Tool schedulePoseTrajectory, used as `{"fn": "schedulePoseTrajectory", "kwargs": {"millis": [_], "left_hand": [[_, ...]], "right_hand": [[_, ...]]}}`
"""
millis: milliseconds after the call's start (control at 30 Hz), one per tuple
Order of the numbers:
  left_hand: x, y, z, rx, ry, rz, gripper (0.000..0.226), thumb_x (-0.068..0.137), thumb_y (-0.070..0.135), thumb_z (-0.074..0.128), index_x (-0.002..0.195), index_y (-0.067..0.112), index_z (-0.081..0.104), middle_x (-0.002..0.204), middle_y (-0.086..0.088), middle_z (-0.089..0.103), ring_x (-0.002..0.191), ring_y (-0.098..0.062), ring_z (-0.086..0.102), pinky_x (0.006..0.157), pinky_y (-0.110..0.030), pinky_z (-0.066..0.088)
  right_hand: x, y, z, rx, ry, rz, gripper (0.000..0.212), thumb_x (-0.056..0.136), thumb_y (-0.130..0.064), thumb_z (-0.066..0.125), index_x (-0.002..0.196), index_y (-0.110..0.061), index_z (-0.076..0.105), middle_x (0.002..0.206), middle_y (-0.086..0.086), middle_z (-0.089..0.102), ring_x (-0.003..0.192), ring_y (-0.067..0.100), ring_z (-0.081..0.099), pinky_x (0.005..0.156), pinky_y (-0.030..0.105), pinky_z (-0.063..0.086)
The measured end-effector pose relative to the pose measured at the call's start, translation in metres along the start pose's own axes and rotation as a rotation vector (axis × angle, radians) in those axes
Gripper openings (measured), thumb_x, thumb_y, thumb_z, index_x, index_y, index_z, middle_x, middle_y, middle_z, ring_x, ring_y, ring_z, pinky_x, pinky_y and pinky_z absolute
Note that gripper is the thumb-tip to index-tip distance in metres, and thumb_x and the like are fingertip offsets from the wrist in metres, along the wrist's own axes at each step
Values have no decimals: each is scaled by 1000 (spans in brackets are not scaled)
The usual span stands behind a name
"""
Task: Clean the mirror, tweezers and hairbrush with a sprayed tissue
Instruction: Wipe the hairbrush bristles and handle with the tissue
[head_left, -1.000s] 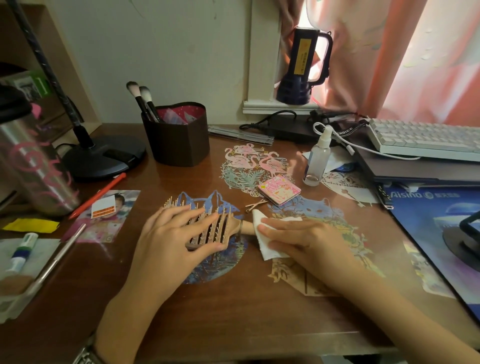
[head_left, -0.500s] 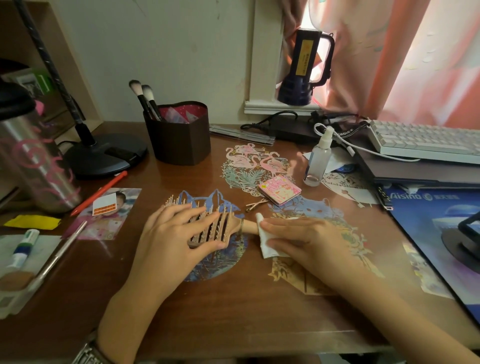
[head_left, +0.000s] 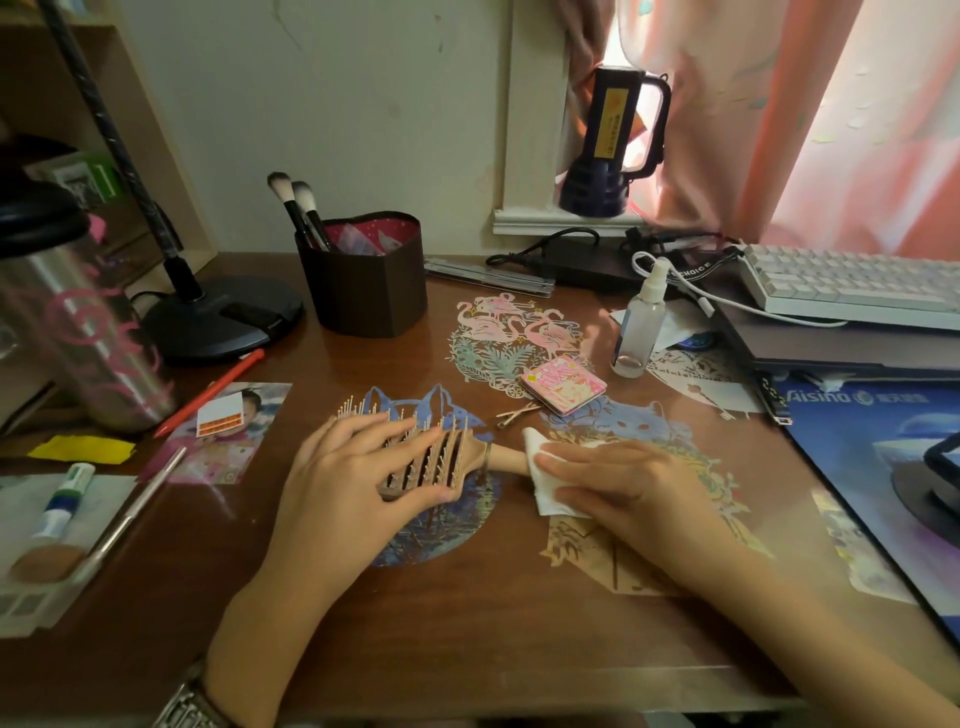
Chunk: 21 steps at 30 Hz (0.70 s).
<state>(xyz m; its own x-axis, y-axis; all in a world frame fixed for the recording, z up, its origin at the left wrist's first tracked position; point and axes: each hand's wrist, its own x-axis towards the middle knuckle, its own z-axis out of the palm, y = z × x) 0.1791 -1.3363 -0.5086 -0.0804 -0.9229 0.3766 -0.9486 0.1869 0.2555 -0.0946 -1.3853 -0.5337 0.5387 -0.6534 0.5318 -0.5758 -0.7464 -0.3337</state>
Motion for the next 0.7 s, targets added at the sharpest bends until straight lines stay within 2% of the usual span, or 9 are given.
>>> {"fn": "schedulePoseTrajectory", "kwargs": {"millis": [233,433,700], "left_hand": [[0,-1,1,-8,4,-4,67,68,74,39,120,38,59,120,13,62,117,-10,47,97,-33,27],[1,0,-1,-7,6,-5,66,67,74,39,120,39,59,120,13,62,117,-9,46,95,-30,25],[1,0,0,-28,-3,-22,68,66,75,38,122,40,56,125,12,60,122,-12,47,103,-34,24]], "right_hand": [[-5,3,-9,-43,-4,4,33,84,-40,60,116,-35,65,120,-20,60,101,0,62,86,23,49],[20,-16,13,17,-5,-30,30,85,-36,60,114,-31,67,118,-15,65,99,10,67,77,35,55],[13,-9,5,1,-23,-39,30,87,-38,58,117,-35,65,120,-17,63,98,8,66,78,30,54]]}}
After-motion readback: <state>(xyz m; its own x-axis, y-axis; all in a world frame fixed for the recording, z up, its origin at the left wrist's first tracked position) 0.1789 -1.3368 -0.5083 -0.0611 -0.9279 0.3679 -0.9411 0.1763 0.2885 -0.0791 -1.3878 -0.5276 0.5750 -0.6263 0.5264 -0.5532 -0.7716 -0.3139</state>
